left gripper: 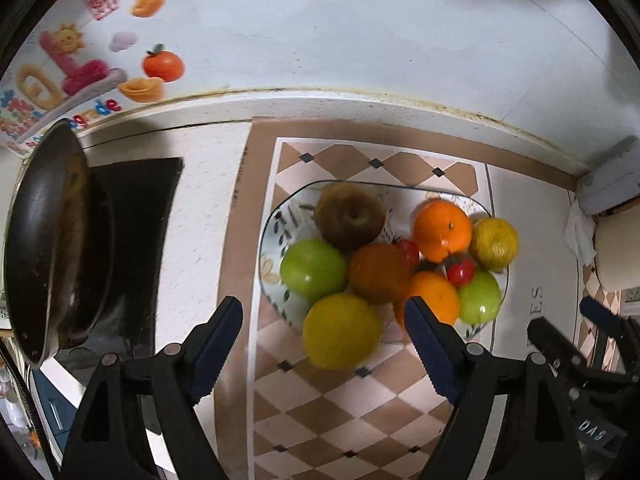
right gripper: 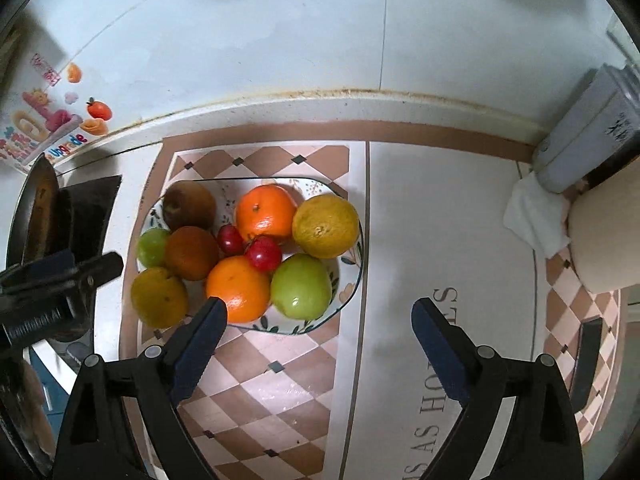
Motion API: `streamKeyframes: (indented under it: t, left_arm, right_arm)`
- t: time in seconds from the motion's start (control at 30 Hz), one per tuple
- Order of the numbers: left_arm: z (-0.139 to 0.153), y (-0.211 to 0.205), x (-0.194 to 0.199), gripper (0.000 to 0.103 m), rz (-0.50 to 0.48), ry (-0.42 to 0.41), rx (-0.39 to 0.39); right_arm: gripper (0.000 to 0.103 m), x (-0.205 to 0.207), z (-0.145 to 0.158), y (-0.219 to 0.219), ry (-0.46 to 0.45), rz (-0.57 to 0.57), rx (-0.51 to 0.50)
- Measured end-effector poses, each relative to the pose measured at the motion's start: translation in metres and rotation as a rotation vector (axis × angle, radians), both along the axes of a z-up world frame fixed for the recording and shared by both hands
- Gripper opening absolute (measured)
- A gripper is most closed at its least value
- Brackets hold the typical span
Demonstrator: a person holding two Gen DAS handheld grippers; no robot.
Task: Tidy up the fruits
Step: 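Lift both tools up and away from the plate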
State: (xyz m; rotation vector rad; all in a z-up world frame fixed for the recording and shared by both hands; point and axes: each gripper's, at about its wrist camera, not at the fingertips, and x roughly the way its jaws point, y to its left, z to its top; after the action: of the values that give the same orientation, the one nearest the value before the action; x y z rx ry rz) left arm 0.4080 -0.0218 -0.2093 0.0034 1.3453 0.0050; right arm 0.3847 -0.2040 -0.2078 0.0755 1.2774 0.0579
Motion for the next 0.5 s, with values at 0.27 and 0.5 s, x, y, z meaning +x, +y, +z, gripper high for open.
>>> streamKeyframes:
  t: [0.27,0.5]
  left_arm:
    - [0.04,0.01,-0.051,0.082,-0.006,-0.121,0.003]
    - [0.083,0.019,-0.112,0.082,-0.028,-0.233,-0.026]
  right_arm:
    - [0.096,-0.057,0.051,0.01,-0.104,-0.022,-0.015]
    - [0.099,-0.126,0.094,0.012,-0.194,-0.048,-0.023]
